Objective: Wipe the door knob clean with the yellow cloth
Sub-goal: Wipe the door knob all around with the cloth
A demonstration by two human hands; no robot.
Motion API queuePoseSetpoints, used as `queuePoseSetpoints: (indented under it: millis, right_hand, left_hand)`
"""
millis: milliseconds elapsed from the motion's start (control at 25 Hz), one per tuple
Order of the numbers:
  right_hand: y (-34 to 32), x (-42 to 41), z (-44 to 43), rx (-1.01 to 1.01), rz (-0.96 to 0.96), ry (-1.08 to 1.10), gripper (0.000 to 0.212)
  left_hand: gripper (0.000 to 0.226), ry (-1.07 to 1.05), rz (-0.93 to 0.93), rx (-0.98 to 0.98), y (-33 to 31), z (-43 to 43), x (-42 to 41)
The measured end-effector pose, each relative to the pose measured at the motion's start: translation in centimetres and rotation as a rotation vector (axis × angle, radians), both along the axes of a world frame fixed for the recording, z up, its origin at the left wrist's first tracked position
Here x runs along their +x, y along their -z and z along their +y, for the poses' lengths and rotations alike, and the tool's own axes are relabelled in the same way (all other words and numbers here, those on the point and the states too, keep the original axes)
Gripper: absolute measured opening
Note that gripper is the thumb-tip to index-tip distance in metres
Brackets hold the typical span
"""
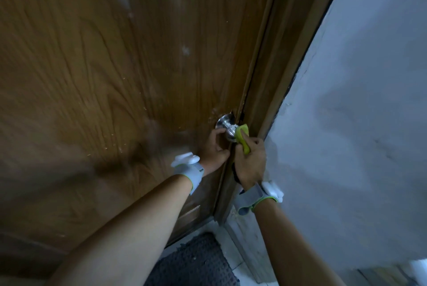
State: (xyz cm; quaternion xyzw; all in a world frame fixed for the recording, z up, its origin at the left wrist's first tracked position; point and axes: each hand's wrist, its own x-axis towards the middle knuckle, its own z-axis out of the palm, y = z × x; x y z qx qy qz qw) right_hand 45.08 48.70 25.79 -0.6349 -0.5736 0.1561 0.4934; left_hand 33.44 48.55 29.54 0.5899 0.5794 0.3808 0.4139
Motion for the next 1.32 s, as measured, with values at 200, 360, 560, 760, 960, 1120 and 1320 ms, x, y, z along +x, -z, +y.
queuePoseSetpoints:
  millis: [200, 360, 560, 760, 960, 1120, 1320]
  right_hand:
    - [-0.2, 1.2, 0.8, -0.131, -0.03, 0.076, 0.042]
    - [0.7, 1.9, -0.5, 0.005, -0.25, -0.074, 0.049]
    - [0.0, 2.9, -0.5, 0.076, -0.495, -0.147, 0.053]
    - [-0.4, 2.2, 0.1, -0.007, -0.288, -0.086, 0.048]
    - [-1.4, 1.6, 0.5, -0.16, -0.158, 0.015, 0.045]
    - [-1.0, 1.9, -0.2, -0.106, -0.266, -0.08, 0.054]
    - [-0.7, 3.0, -0.8, -0.081, -0.545, -0.172, 0.059]
  left_hand:
    - [0.058, -0.002, -0.015, 0.009, 0.2, 0.1, 0.1]
    - [0.061, -0.017, -0.022, -0.016, 0.5, 0.1, 0.4]
    - [0.064, -0.023, 0.002, -0.024, 1.4, 0.5, 0.5]
    - [0.07, -0.011, 0.038, -0.009, 2.0, 0.4, 0.3]
    - [0.082, 0.032, 0.111, 0.02, 2.7, -0.1, 0.2]
    - [0.086, 0.059, 0.152, 0.02, 2.4, -0.4, 0.0]
    - [0.086, 0.081, 0.15, 0.027, 2.1, -0.7, 0.1]
